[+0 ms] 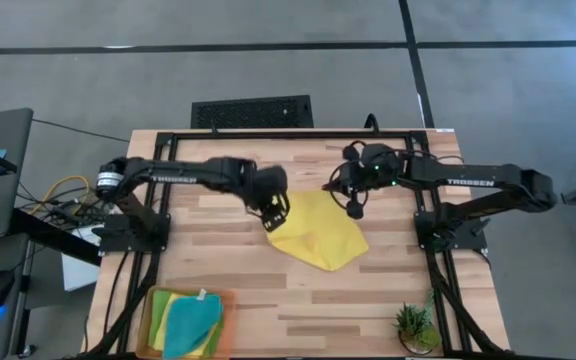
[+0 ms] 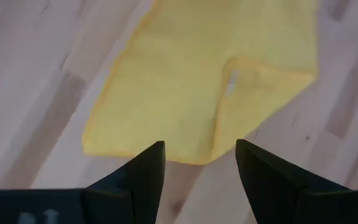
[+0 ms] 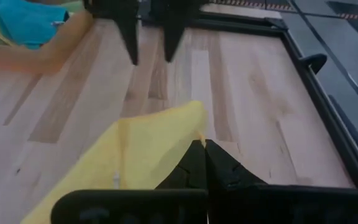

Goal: Fold microfiber towels
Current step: Fold the yellow microfiber towel

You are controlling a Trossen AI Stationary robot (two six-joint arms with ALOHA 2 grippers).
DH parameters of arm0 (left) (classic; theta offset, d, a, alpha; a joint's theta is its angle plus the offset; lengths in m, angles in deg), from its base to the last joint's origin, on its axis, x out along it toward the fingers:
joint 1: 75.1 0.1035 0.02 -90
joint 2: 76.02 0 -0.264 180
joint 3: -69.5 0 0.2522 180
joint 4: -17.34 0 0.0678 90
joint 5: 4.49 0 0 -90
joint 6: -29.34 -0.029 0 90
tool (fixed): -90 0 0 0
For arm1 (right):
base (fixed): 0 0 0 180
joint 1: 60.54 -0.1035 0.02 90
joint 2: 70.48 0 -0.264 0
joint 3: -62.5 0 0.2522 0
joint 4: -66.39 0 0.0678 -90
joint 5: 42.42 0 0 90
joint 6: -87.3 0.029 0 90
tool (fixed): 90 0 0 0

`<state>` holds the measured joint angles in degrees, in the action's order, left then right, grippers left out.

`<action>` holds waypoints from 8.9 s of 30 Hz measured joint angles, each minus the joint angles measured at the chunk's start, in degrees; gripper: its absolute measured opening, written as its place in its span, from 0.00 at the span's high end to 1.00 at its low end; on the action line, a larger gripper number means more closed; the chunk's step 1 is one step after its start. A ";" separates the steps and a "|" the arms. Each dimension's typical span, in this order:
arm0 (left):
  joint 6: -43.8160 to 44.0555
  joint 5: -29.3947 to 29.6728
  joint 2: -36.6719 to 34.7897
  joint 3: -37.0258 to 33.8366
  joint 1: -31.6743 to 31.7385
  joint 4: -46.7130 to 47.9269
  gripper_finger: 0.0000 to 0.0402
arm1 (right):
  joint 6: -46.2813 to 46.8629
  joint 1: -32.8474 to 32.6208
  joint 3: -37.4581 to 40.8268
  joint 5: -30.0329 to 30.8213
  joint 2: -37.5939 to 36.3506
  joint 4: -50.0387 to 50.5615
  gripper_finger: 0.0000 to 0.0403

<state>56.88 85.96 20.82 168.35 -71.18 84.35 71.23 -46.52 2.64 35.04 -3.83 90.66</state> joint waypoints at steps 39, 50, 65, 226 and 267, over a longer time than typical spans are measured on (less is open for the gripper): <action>-51.96 -28.77 20.88 -0.01 22.57 7.00 0.53 | 8.63 1.23 0.00 6.86 -0.78 2.74 0.99; -48.43 -23.74 23.19 -0.01 22.77 7.33 0.62 | 8.63 2.62 0.00 6.84 -0.78 2.75 0.99; -42.07 -17.59 11.76 0.36 26.62 3.07 1.00 | 8.08 7.41 -4.98 12.88 -0.76 6.86 0.99; -32.61 -7.08 7.95 -2.03 10.20 6.95 0.63 | 17.14 1.55 -3.49 18.62 10.83 24.53 0.37; -25.79 7.33 8.17 -23.39 2.56 -20.56 0.63 | 15.58 1.88 -9.55 13.94 10.83 29.84 0.37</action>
<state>31.09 93.29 28.99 144.97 -68.62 63.80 86.81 -44.64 -6.92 48.99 6.99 120.50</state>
